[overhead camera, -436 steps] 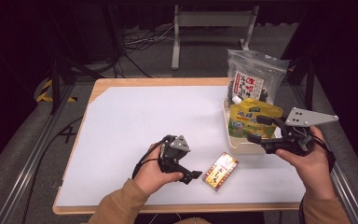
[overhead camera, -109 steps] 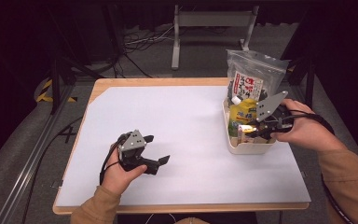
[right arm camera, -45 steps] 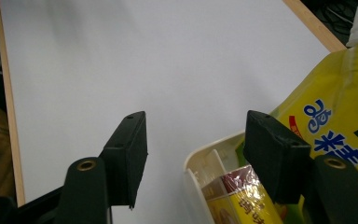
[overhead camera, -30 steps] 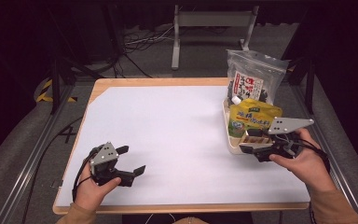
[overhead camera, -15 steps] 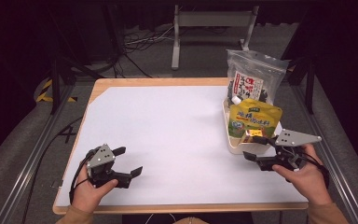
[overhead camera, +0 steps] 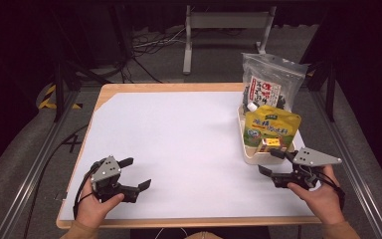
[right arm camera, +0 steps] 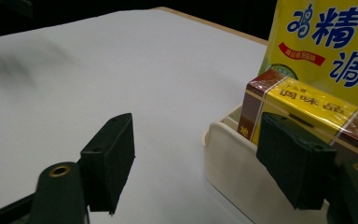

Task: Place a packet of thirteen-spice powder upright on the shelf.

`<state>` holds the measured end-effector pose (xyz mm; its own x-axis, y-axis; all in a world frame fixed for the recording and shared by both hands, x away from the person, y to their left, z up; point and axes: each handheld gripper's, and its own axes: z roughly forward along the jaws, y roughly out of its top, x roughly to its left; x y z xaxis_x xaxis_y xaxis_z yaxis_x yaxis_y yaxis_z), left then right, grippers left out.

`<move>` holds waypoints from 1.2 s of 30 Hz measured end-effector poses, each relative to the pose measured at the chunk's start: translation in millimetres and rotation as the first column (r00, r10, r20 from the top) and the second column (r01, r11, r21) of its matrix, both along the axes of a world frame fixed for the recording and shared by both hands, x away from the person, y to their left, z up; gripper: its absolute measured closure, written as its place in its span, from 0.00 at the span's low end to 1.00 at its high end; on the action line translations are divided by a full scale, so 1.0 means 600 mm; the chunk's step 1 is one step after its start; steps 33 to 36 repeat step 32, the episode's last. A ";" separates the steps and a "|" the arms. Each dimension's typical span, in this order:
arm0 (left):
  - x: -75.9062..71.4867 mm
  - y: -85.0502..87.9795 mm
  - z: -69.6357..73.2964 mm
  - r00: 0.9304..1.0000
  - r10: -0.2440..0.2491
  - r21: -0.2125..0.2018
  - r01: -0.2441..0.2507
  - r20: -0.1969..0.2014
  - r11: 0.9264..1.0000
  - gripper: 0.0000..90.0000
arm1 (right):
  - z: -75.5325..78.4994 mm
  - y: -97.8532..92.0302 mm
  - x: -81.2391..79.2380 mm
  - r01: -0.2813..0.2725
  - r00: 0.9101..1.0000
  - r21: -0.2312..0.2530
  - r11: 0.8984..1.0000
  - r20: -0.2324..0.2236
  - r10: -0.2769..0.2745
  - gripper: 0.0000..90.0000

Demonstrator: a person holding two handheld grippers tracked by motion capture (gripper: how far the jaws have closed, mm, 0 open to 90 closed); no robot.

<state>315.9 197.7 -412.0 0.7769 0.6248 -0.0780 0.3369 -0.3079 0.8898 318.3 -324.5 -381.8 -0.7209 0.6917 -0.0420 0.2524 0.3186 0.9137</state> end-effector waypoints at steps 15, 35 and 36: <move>0.009 0.006 -0.013 1.000 -0.004 0.008 0.004 0.013 1.000 0.07 | -0.053 0.002 -0.006 0.032 0.999 0.017 0.999 0.017 -0.032 0.28; 0.012 0.007 -0.023 1.000 -0.004 0.011 0.004 -0.016 1.000 0.07 | -0.073 0.005 0.004 0.033 0.999 -0.014 0.999 -0.043 -0.033 0.25; 0.012 0.007 -0.023 1.000 -0.004 0.011 0.004 -0.016 1.000 0.07 | -0.073 0.005 0.004 0.033 0.999 -0.014 0.999 -0.043 -0.033 0.25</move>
